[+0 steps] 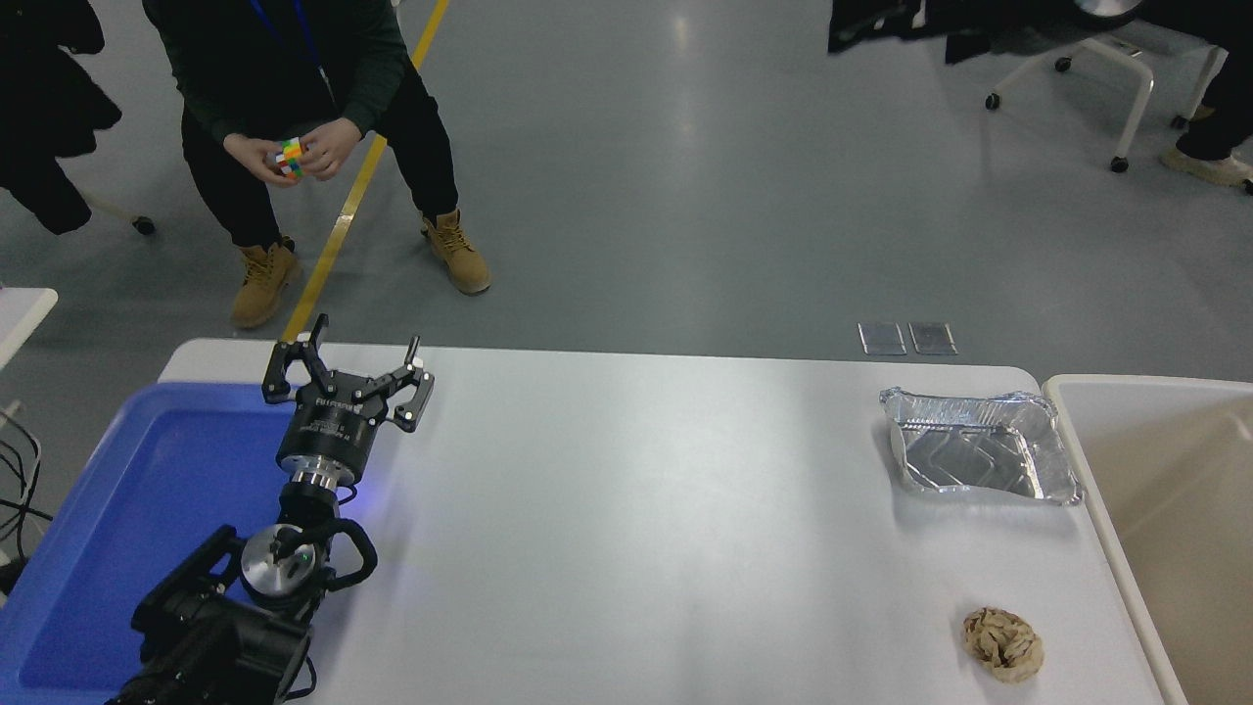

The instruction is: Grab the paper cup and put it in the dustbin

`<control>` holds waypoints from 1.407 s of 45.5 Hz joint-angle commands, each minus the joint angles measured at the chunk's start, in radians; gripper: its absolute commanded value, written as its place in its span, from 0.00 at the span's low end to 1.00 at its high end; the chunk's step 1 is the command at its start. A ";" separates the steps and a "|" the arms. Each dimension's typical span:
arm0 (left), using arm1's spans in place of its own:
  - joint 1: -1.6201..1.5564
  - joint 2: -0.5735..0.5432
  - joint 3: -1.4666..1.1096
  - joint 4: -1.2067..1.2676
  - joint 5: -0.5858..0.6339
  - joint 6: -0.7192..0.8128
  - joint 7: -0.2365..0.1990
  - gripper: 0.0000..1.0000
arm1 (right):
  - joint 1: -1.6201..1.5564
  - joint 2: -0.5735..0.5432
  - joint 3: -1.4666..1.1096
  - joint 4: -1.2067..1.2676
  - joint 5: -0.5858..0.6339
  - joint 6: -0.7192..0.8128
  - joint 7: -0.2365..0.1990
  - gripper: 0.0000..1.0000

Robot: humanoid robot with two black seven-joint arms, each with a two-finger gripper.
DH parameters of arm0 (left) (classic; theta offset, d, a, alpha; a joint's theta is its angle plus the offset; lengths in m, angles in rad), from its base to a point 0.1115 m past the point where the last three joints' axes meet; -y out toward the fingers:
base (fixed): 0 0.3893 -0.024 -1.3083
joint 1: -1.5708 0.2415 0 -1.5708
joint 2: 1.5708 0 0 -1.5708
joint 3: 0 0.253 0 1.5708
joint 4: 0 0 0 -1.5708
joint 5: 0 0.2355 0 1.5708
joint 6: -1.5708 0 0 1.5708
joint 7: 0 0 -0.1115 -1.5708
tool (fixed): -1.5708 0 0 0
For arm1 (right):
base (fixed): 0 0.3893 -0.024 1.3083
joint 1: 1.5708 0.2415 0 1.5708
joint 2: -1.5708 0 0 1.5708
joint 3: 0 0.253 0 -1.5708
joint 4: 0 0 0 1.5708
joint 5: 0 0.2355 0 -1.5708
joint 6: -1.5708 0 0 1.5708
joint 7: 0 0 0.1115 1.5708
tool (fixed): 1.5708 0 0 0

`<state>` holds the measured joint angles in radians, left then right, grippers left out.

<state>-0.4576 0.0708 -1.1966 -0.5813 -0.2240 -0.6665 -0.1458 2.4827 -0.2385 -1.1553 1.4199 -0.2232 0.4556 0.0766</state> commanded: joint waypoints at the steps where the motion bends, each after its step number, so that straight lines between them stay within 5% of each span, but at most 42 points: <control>1: 0.000 0.001 0.000 0.000 0.000 -0.001 0.000 0.99 | 0.002 0.099 0.020 0.160 -0.084 0.034 -0.005 1.00; 16: 0.000 0.000 0.000 0.000 0.000 0.001 0.000 0.99 | -0.021 0.183 -0.075 0.223 -0.062 0.150 -0.017 1.00; 24: 0.000 0.000 0.000 0.000 0.000 0.001 0.000 0.99 | -0.025 0.180 -0.142 0.221 0.074 0.172 -0.057 1.00; 52: -0.001 0.000 0.000 0.000 0.000 0.001 0.000 0.99 | -0.088 0.140 -0.248 0.238 0.317 0.141 -0.055 1.00; 64: 0.000 0.000 0.000 0.000 0.000 0.001 0.000 0.99 | -0.087 0.117 -0.239 0.237 0.311 0.201 -0.046 1.00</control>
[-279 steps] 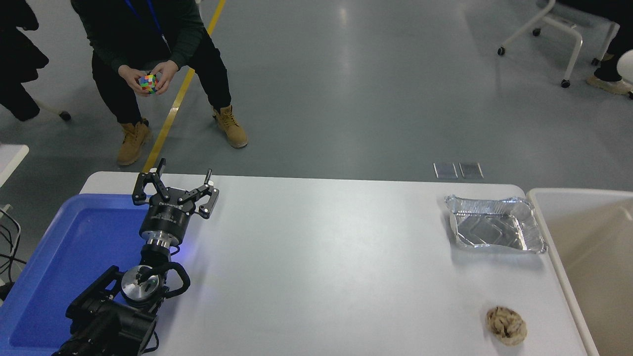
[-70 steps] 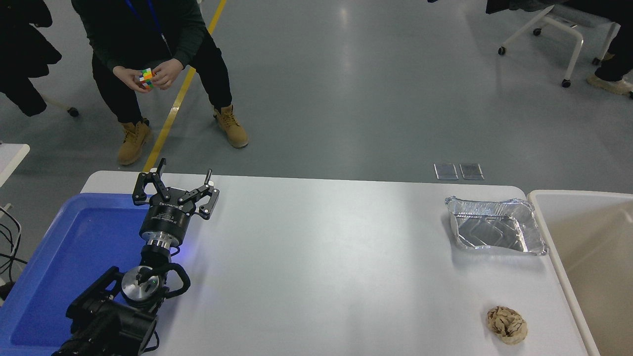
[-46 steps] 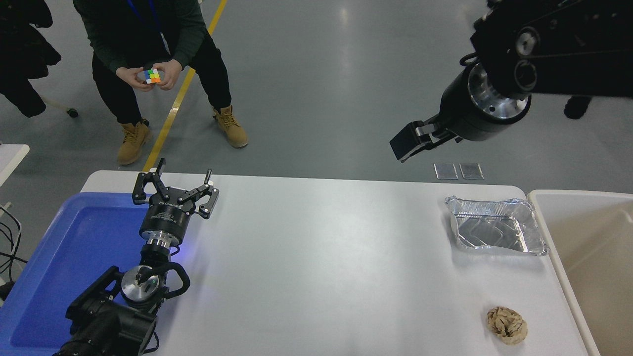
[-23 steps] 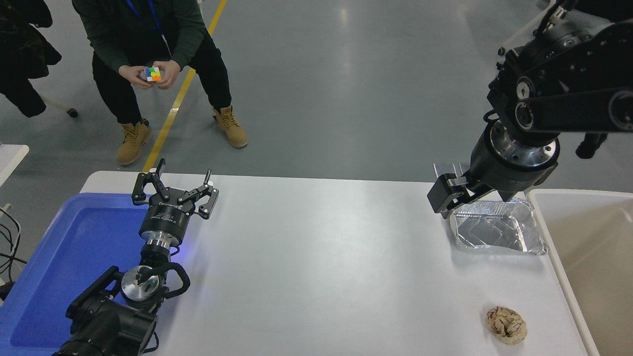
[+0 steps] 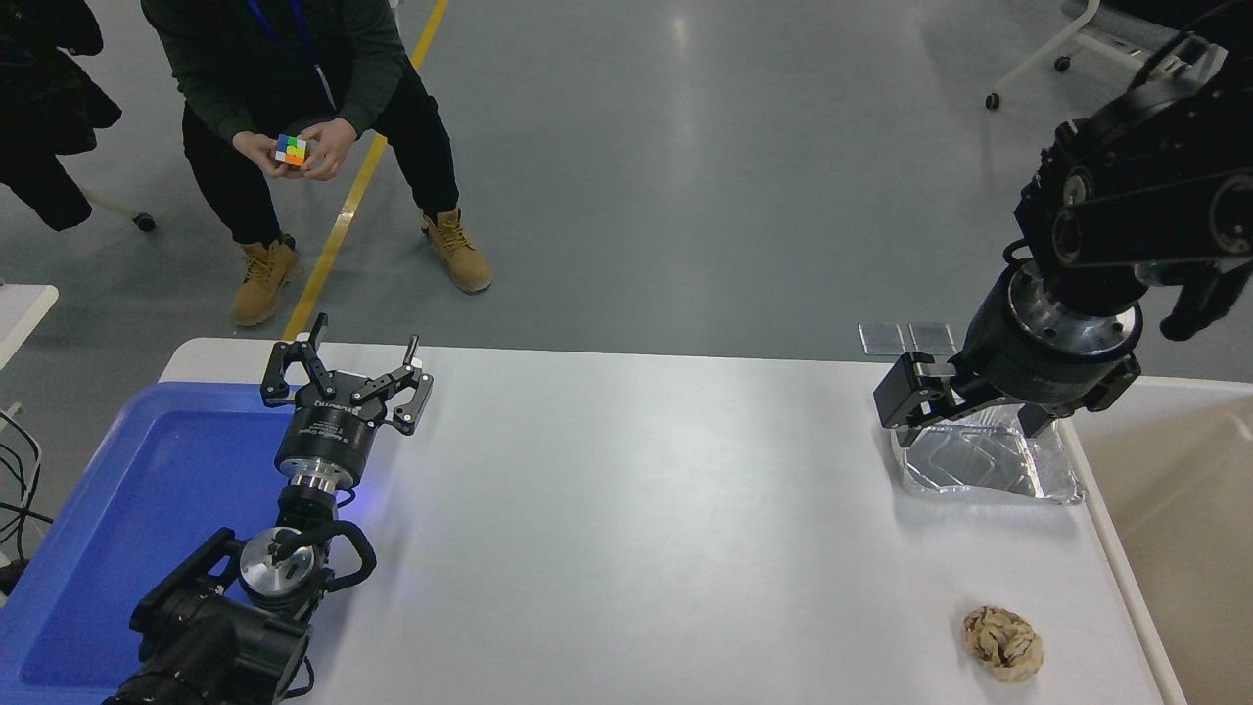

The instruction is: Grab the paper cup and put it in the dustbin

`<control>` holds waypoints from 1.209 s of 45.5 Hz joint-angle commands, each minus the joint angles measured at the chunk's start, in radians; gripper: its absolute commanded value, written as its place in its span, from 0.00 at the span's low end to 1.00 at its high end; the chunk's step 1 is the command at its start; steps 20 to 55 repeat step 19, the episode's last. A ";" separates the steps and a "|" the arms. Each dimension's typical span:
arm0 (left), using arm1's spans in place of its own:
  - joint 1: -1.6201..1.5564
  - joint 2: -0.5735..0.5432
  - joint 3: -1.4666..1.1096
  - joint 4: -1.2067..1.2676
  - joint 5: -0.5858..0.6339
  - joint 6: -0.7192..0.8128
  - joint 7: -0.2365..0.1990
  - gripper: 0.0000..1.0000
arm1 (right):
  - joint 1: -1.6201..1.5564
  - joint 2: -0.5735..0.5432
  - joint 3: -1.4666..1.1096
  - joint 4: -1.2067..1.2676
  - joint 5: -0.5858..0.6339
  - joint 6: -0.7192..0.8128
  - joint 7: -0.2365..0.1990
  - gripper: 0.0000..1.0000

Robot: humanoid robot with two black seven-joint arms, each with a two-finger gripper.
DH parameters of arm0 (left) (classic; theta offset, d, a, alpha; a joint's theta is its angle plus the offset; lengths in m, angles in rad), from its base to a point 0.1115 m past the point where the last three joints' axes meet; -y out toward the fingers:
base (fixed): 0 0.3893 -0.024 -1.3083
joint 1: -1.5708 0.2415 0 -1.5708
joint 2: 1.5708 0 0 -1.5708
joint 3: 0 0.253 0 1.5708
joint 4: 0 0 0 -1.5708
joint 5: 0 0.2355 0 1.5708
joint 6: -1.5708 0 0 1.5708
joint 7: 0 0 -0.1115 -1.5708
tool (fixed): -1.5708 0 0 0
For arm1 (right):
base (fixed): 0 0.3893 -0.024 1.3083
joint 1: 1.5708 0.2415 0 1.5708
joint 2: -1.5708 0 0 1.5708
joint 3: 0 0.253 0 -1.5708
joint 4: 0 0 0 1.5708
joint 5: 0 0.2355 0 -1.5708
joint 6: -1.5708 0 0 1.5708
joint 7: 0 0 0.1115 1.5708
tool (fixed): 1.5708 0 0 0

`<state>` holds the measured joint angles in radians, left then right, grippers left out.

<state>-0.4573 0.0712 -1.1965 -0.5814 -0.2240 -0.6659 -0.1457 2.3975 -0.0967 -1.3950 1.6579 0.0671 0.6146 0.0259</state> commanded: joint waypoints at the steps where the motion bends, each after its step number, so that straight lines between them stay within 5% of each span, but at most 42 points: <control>1: 0.000 0.001 0.000 0.000 0.000 0.000 0.000 0.99 | -0.001 -0.029 0.004 -0.001 0.019 0.047 0.005 1.00; 55: 0.000 0.001 0.000 0.000 0.000 0.000 0.000 0.99 | 0.028 -0.035 0.008 -0.004 -0.043 0.076 0.005 1.00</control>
